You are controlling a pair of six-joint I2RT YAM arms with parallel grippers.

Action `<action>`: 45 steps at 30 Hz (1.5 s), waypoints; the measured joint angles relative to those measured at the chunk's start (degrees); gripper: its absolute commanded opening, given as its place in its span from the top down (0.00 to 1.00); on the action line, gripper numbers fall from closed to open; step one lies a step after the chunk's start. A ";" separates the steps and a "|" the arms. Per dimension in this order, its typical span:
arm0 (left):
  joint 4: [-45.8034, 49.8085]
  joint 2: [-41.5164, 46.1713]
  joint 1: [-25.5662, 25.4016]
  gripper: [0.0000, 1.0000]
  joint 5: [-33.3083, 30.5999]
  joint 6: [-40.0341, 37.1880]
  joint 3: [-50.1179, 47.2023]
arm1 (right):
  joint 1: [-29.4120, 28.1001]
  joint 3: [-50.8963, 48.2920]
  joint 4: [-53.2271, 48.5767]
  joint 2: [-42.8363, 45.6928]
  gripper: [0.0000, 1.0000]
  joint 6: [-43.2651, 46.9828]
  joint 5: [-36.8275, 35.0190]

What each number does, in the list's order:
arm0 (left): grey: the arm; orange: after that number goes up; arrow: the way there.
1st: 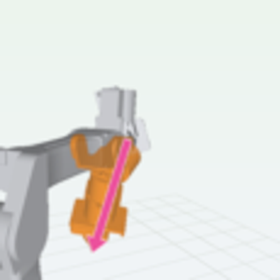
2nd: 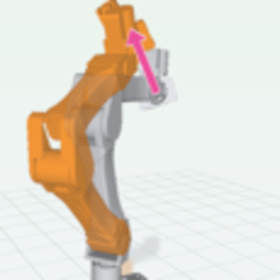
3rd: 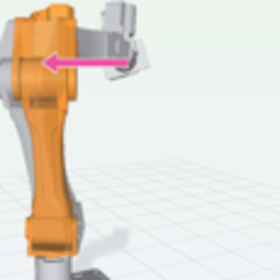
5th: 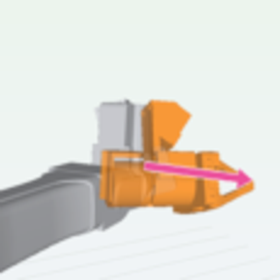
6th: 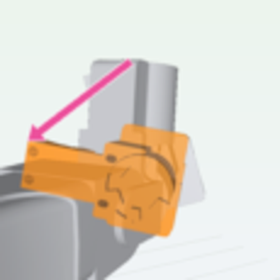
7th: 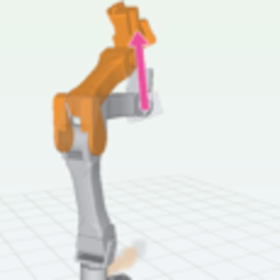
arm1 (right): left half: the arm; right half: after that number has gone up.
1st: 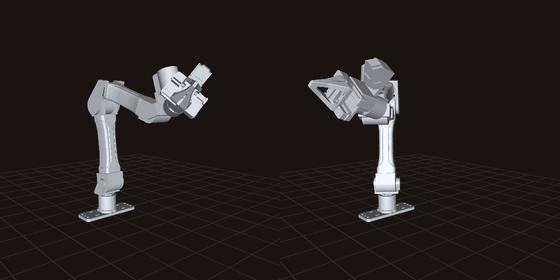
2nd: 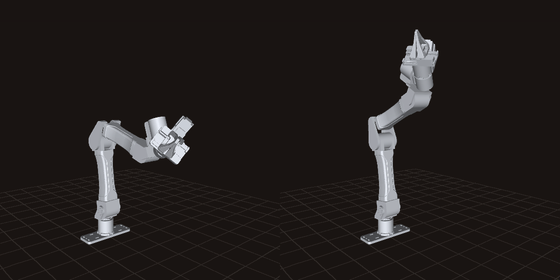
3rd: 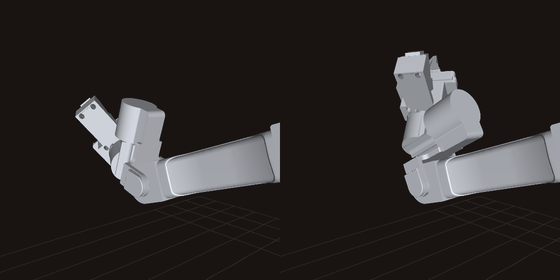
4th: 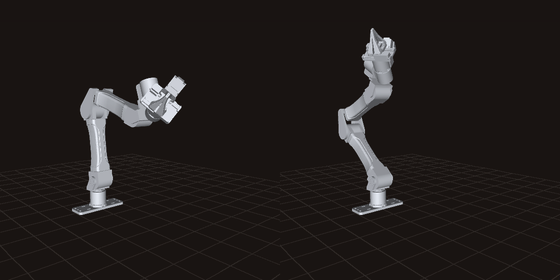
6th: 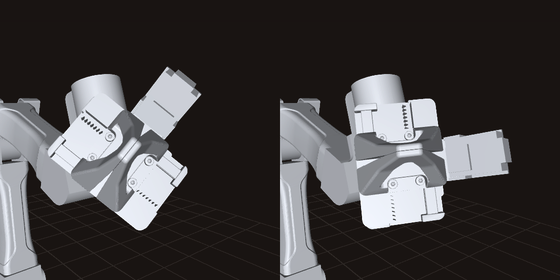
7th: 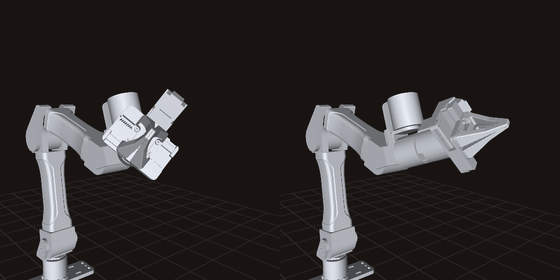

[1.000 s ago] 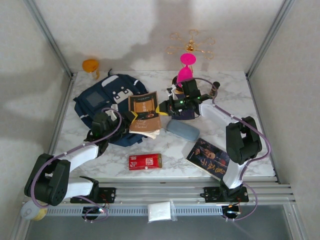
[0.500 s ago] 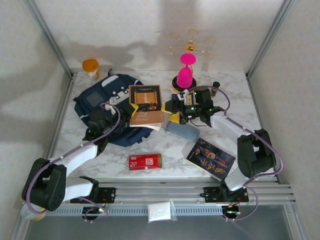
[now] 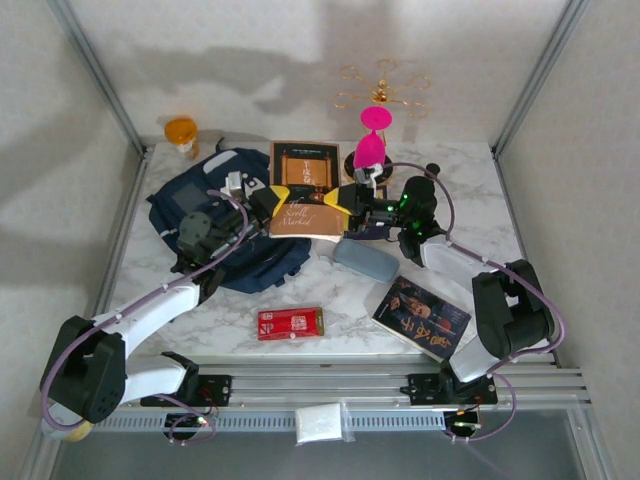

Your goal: Pack the student bag

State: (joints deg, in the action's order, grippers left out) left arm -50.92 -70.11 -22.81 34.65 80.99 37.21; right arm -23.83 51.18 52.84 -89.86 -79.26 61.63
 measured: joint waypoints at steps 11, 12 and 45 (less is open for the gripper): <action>16.28 1.18 0.00 1.00 -2.05 -10.25 2.78 | -0.11 1.66 -8.90 3.52 0.67 5.20 -0.50; 16.98 1.18 0.00 1.00 -2.14 -10.78 2.78 | -0.11 1.77 -10.82 3.52 0.71 6.29 -0.55; 78.75 -21.70 -11.50 0.39 -38.16 -63.47 23.91 | 16.96 3.82 -60.43 10.97 1.00 37.33 -10.29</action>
State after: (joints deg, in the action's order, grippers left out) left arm 27.83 -91.81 -34.30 -3.51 17.52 61.12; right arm -6.87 55.00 -7.60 -78.89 -41.93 51.33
